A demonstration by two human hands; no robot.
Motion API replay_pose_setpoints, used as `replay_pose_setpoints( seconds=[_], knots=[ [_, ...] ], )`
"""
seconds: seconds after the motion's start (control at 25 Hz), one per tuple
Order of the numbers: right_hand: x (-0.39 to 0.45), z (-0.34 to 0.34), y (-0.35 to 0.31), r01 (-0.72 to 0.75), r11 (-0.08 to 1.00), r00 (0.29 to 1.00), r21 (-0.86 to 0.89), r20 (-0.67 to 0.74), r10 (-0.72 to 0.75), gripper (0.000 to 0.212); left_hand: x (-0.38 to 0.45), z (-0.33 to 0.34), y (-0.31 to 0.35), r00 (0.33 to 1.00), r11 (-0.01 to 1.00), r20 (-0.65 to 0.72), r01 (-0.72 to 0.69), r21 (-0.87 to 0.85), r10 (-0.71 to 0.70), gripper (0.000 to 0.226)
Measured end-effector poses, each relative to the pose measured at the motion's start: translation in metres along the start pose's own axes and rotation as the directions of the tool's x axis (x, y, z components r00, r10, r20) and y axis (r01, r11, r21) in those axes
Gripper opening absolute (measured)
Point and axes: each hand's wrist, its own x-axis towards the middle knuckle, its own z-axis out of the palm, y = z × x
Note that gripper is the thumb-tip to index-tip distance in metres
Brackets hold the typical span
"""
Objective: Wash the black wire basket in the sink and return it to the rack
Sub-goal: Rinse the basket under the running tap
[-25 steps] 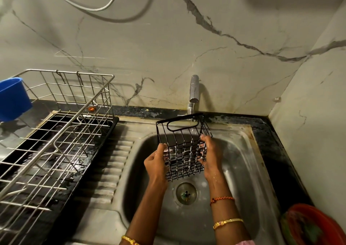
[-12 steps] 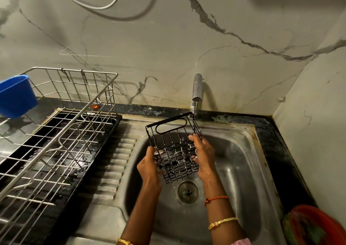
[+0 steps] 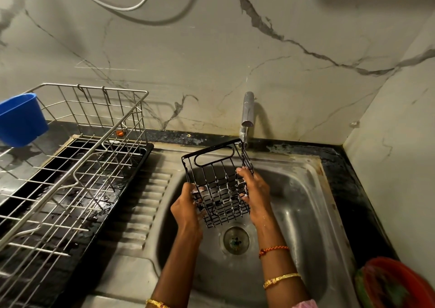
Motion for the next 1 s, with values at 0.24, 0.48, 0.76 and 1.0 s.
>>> replay_pose_setpoints(
  seconds=[0.24, 0.48, 0.76, 1.0],
  knots=[
    [0.007, -0.012, 0.013, -0.029, 0.993, 0.998, 0.117, 0.057, 0.022, 0.095, 0.010, -0.003, 0.003, 1.000, 1.000, -0.003, 0.002, -0.021, -0.002, 0.025],
    [0.013, -0.024, 0.018, -0.115, 0.948, 0.993, 0.295, 0.044, 0.106, 0.033, 0.013, -0.008, 0.005, 1.000, 0.999, -0.013, -0.023, -0.030, 0.023, 0.013],
    [0.018, -0.046, 0.023, -0.189, 0.957, 0.964, 0.219, -0.147, 0.223, 0.037, 0.014, -0.009, 0.008, 1.000, 0.998, -0.009, -0.016, -0.062, 0.016, 0.011],
    [0.012, -0.040, 0.016, -0.193, 0.976, 0.976, 0.098, -0.085, 0.202, 0.026, 0.016, -0.002, 0.005, 1.000, 1.000, 0.003, -0.009, -0.022, 0.009, 0.011]
  ],
)
